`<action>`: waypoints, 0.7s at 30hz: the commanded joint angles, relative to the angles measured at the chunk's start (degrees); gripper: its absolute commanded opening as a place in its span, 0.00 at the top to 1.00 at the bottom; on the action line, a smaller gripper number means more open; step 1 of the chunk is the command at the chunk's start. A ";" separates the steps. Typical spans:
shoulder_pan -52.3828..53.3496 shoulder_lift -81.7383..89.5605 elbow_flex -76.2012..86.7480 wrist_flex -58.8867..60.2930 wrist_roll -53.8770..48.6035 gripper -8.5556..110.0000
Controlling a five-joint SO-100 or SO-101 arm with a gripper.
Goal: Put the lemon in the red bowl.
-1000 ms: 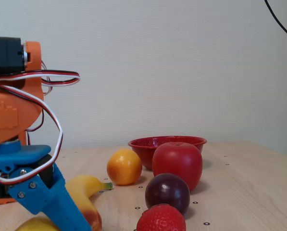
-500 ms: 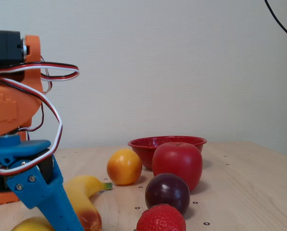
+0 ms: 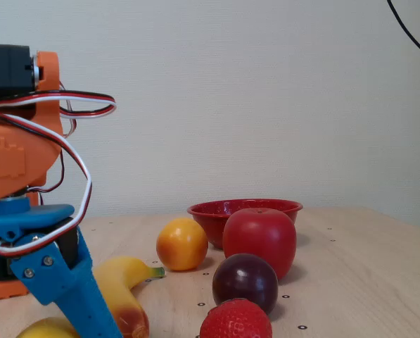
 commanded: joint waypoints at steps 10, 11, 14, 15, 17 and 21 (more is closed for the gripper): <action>8.70 34.54 15.56 5.19 -11.87 0.93; 9.58 37.62 18.19 5.19 -12.57 0.93; 12.57 45.88 25.58 5.19 -15.64 0.93; 13.71 48.52 27.86 5.19 -16.87 0.93; 16.35 53.44 32.17 5.19 -19.42 0.93; 23.20 62.31 39.55 5.19 -25.84 0.93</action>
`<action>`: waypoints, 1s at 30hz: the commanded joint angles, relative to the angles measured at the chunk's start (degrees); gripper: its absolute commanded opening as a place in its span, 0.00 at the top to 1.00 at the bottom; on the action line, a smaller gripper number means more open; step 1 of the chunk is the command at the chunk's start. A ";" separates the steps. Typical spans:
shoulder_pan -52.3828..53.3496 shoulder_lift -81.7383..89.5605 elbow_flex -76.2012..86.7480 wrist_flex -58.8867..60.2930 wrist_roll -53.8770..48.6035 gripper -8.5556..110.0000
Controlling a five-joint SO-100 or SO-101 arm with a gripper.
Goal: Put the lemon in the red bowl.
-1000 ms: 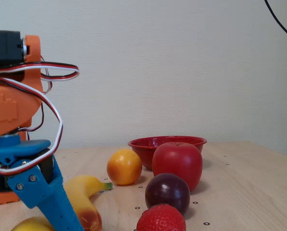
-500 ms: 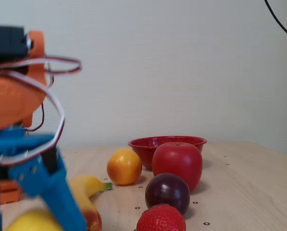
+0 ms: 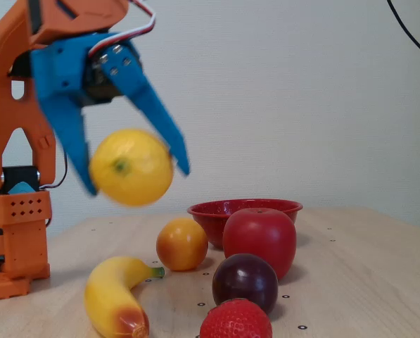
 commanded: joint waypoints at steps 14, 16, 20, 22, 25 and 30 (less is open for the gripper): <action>42.45 22.06 5.54 5.19 -35.33 0.93; 48.87 21.01 3.60 5.19 -42.36 0.93; 61.70 17.31 0.35 5.19 -53.00 0.93; 67.15 14.94 -1.58 5.10 -56.25 0.93; 73.65 10.72 -5.19 3.34 -59.33 0.93; 78.93 5.10 -5.36 -5.98 -58.80 0.93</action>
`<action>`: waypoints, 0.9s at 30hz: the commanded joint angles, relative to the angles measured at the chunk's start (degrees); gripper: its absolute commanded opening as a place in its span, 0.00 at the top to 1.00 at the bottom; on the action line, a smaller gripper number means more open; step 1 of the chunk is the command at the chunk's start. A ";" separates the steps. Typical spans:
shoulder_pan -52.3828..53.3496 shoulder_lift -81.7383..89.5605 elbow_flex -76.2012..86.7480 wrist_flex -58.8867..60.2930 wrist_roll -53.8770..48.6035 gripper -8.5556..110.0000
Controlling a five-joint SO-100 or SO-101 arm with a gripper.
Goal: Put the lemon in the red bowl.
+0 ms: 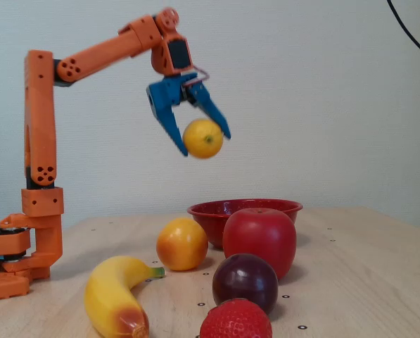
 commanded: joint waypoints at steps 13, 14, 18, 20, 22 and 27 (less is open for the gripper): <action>2.37 -3.96 15.56 -33.84 12.39 0.93; 2.20 -4.57 17.31 -35.95 13.45 0.93; 1.76 -7.21 22.76 -43.77 17.14 0.93; 1.41 -8.09 24.26 -46.14 17.49 0.89; 1.05 -8.79 24.87 -46.23 17.23 0.83; 0.18 -9.23 25.58 -45.18 16.87 0.60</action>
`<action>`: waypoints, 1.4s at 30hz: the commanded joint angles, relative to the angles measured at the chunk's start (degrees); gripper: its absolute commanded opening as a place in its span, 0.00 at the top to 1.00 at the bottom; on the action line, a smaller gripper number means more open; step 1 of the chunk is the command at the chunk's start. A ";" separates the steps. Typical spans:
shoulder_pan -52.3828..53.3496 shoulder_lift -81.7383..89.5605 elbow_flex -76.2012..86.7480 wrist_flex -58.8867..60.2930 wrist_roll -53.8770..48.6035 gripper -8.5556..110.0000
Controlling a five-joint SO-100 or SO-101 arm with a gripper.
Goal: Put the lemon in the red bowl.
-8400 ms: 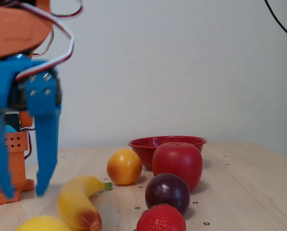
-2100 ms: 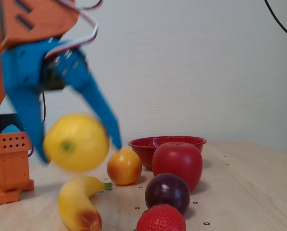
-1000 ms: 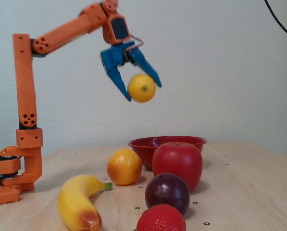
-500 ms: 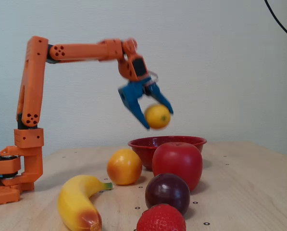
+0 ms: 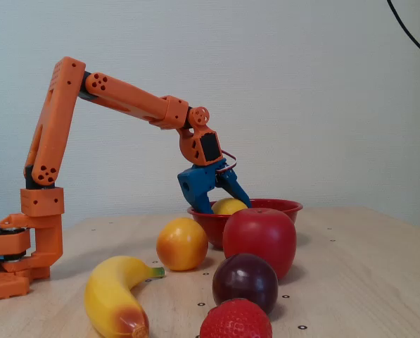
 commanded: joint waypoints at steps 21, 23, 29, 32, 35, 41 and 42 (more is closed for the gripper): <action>-11.07 24.52 -15.38 18.28 -3.78 0.80; -12.66 28.83 -12.83 20.13 -3.78 0.84; -19.34 47.11 5.01 16.70 -4.39 0.93; -22.76 55.02 13.80 15.64 -3.34 0.93; -26.28 61.96 21.36 14.33 -2.64 0.93; -32.08 75.41 36.21 10.90 -0.70 0.93; -32.96 77.61 38.85 10.28 -0.44 0.93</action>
